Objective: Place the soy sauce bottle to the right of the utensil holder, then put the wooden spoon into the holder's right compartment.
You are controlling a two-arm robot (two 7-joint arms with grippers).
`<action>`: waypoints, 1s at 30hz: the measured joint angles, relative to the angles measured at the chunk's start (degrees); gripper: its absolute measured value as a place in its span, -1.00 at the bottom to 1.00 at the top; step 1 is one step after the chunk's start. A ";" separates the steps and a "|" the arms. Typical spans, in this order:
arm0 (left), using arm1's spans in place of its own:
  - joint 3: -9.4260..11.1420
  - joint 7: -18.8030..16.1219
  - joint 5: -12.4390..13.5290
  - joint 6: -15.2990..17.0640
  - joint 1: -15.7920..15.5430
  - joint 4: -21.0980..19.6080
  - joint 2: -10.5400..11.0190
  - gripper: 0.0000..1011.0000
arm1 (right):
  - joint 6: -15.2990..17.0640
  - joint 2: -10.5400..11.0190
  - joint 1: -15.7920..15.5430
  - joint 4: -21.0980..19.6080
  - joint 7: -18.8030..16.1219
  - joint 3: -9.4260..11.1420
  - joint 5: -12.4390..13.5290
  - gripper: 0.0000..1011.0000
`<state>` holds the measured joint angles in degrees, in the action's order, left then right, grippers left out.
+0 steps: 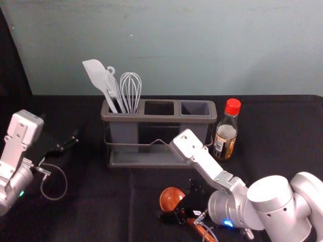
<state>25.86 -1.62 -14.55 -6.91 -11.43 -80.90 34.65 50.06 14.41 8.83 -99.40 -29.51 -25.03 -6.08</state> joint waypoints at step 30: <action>0.00 0.00 0.00 0.00 0.00 0.00 0.00 1.00 | -0.51 0.02 -0.09 0.30 -0.15 -0.07 -0.27 0.66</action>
<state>25.86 -1.62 -14.55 -6.91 -11.43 -80.90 34.65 49.55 14.43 8.74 -99.10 -29.66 -25.10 -6.35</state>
